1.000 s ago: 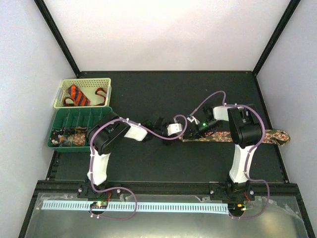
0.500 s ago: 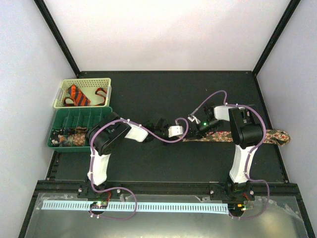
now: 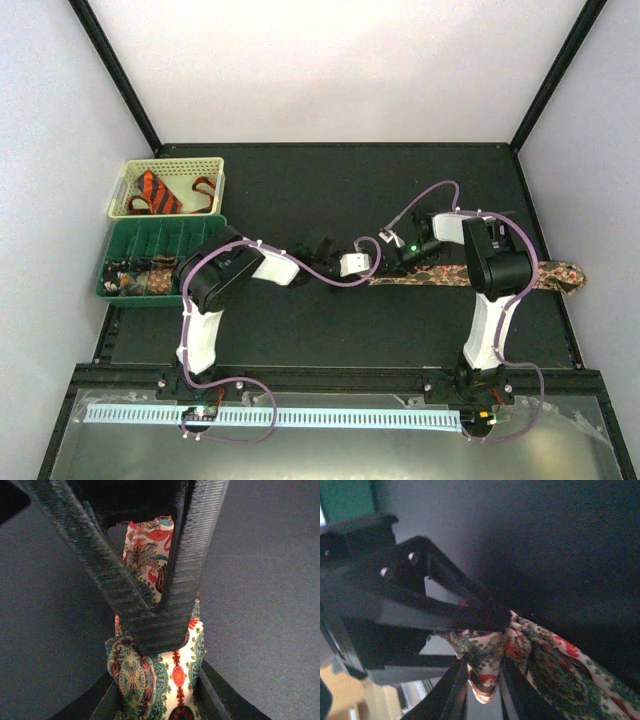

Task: Roll the ties
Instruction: Roll the tie at the center of the board.

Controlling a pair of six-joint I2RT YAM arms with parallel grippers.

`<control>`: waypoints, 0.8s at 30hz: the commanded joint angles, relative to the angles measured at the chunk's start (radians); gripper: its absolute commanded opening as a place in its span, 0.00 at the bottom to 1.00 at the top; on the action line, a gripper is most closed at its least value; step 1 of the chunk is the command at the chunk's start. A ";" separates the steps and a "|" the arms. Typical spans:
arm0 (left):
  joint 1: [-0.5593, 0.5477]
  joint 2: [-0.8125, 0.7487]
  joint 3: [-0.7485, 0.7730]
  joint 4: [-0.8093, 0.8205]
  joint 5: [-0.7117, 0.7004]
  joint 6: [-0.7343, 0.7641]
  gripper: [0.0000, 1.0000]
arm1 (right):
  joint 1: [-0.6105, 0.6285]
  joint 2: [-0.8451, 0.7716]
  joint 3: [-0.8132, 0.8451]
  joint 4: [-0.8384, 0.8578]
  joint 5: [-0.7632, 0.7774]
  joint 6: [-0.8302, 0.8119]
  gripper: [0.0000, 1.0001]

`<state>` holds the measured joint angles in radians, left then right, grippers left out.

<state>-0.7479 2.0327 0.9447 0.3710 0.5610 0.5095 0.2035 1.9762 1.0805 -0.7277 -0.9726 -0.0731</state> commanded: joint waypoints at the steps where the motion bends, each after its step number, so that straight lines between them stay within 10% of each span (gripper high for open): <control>1: -0.007 0.036 0.005 -0.133 -0.028 0.003 0.34 | 0.005 0.006 0.016 0.021 -0.029 -0.006 0.11; 9: 0.008 0.004 -0.025 -0.123 -0.037 -0.022 0.40 | -0.021 0.017 0.013 -0.033 0.071 -0.057 0.02; 17: 0.012 -0.041 -0.046 -0.008 0.021 -0.065 0.73 | -0.021 0.056 -0.010 -0.023 0.138 -0.059 0.02; 24: -0.015 0.044 0.020 0.052 0.000 -0.086 0.81 | -0.031 0.055 -0.013 -0.023 0.160 -0.053 0.02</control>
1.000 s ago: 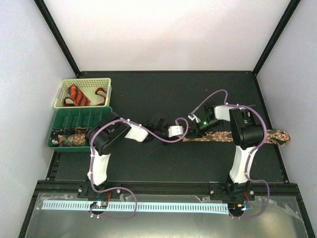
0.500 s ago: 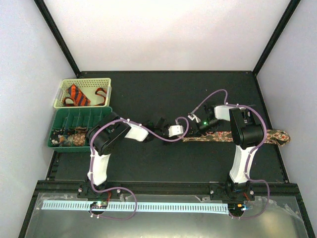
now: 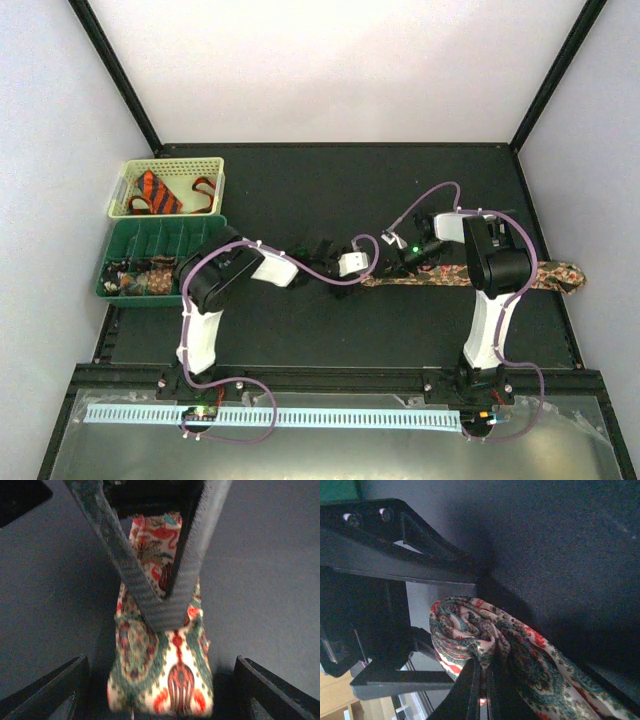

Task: Roll the ties
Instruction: Roll the tie at the center of the board.

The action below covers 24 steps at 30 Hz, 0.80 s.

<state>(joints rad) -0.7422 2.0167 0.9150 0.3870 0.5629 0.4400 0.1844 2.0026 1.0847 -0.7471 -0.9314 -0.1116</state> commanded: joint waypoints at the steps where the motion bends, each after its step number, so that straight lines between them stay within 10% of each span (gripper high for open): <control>1: -0.024 0.074 0.060 0.037 -0.004 -0.017 0.80 | -0.014 0.028 -0.017 -0.007 0.109 -0.019 0.02; 15: -0.010 -0.011 -0.051 -0.079 -0.067 0.062 0.35 | 0.019 -0.044 -0.007 -0.008 -0.100 0.018 0.02; 24: 0.023 -0.035 -0.083 0.007 0.012 -0.006 0.67 | 0.021 0.052 -0.009 -0.008 0.110 -0.008 0.02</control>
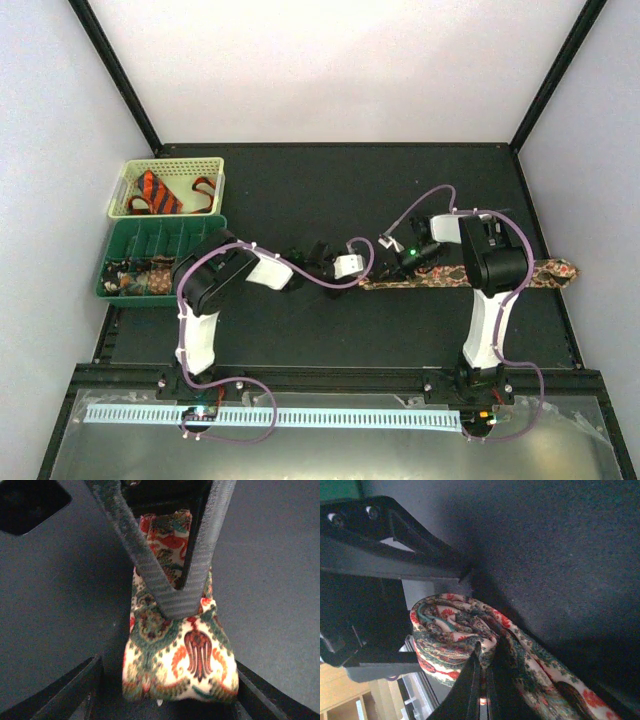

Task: Roll the ties
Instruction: Roll the tie at the center of the board.

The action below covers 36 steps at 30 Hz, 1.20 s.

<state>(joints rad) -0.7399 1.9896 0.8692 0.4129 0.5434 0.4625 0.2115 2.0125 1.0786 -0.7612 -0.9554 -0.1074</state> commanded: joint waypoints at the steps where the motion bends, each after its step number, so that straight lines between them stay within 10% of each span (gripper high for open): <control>1: 0.024 -0.009 -0.047 0.011 0.039 -0.041 0.68 | -0.006 0.042 -0.003 0.012 0.146 -0.006 0.02; 15: 0.015 0.048 -0.085 0.302 0.098 -0.158 0.54 | -0.006 0.079 -0.022 0.019 0.199 -0.031 0.02; 36: -0.033 0.162 0.052 0.219 0.047 -0.102 0.47 | -0.006 0.086 -0.019 0.008 0.158 -0.049 0.02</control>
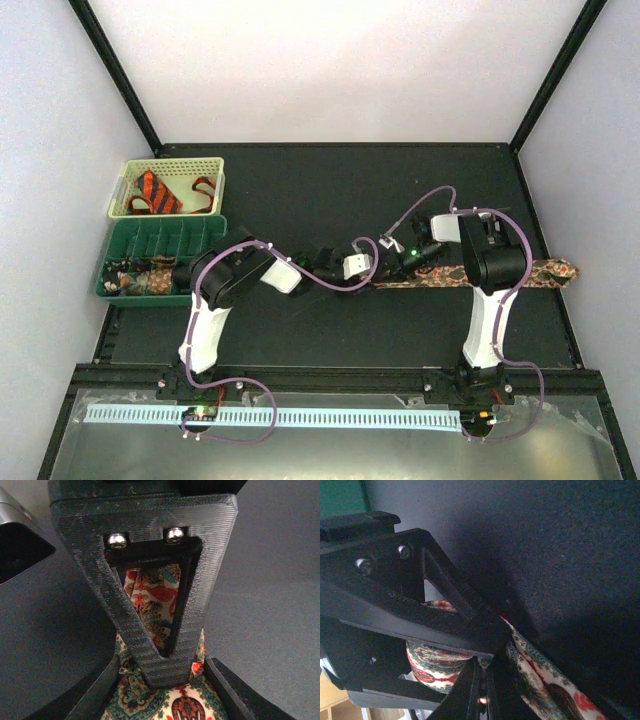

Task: Roll the ties
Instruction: Roll the tie at the center of the board.

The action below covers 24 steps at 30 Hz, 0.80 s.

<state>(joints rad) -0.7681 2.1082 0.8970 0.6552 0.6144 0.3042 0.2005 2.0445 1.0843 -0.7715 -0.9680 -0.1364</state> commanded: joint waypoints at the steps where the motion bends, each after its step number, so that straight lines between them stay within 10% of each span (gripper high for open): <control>1: -0.005 0.041 0.020 -0.033 -0.028 0.059 0.46 | 0.005 0.054 -0.023 0.019 0.170 -0.020 0.02; 11: 0.034 -0.032 -0.114 0.044 -0.020 0.022 0.58 | 0.005 0.053 -0.036 0.027 0.195 -0.020 0.02; 24: 0.011 -0.021 -0.047 0.052 0.015 0.037 0.46 | 0.005 0.062 -0.028 0.031 0.183 -0.014 0.02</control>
<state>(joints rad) -0.7410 2.0800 0.8108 0.7246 0.6209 0.3325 0.2005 2.0472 1.0843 -0.7715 -0.9710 -0.1440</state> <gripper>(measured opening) 0.466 0.049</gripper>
